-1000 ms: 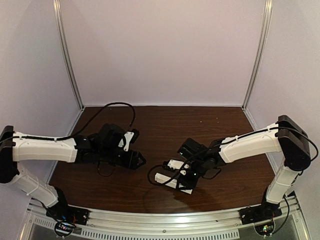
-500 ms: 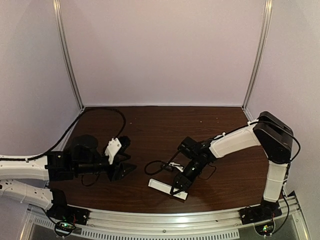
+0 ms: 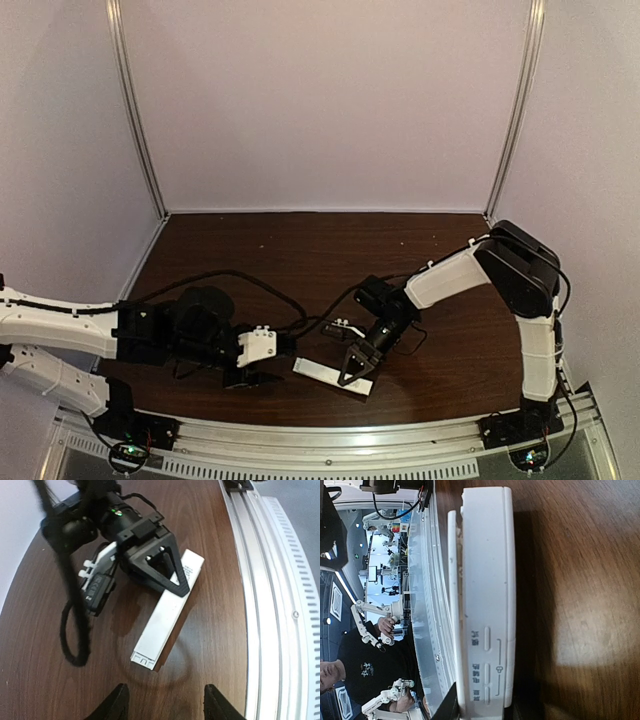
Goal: Load the batteries into the remote control
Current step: Adjust the battery cover on the remote control without the battery cover.
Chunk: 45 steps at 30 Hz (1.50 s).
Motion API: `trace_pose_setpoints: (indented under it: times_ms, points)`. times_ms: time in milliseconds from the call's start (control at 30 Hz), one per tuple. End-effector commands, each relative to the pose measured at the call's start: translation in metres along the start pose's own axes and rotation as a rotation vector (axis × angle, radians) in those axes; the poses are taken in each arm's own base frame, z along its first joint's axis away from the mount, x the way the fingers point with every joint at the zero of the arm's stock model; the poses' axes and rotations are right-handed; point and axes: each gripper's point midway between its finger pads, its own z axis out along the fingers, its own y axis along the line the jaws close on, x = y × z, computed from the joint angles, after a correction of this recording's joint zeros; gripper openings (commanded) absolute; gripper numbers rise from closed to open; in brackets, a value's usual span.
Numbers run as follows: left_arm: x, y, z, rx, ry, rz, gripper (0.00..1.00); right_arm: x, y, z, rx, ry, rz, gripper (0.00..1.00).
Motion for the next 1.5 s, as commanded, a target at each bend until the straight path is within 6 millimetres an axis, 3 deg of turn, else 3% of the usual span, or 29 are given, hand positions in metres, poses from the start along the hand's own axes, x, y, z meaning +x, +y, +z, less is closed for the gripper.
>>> trace_pose_setpoints:
  times_ms: [0, 133, 300, 500, 933, 1100, 1300, 1467]
  points:
    - [-0.006, -0.009, 0.023, 0.087, 0.050, 0.192, 0.54, 0.014, -0.030, 0.005, 0.054, 0.051, 0.046, 0.26]
    - [-0.006, -0.006, 0.043, 0.097, 0.101, 0.276, 0.55, 0.015, -0.033, 0.005, 0.033, 0.051, 0.060, 0.27]
    - [-0.008, -0.006, 0.066, 0.126, 0.131, 0.354, 0.66, 0.015, -0.037, 0.004, 0.034, 0.051, 0.075, 0.28]
    - [0.001, -0.008, 0.092, 0.170, 0.198, 0.381, 0.65, 0.015, -0.040, 0.004, 0.036, 0.056, 0.083, 0.28]
    - [0.015, 0.001, 0.124, 0.158, 0.290, 0.417, 0.65, 0.015, -0.041, 0.005, 0.025, 0.066, 0.092, 0.30]
    - [0.024, 0.002, 0.132, 0.173, 0.329, 0.414, 0.58, 0.016, -0.042, 0.005, 0.026, 0.069, 0.095, 0.32]
    - [0.028, 0.004, 0.132, 0.180, 0.340, 0.381, 0.37, 0.010, -0.041, 0.001, 0.036, 0.058, 0.085, 0.39]
    - [0.033, 0.004, 0.134, 0.190, 0.353, 0.353, 0.29, -0.008, -0.044, -0.018, 0.067, -0.011, 0.086, 0.59]
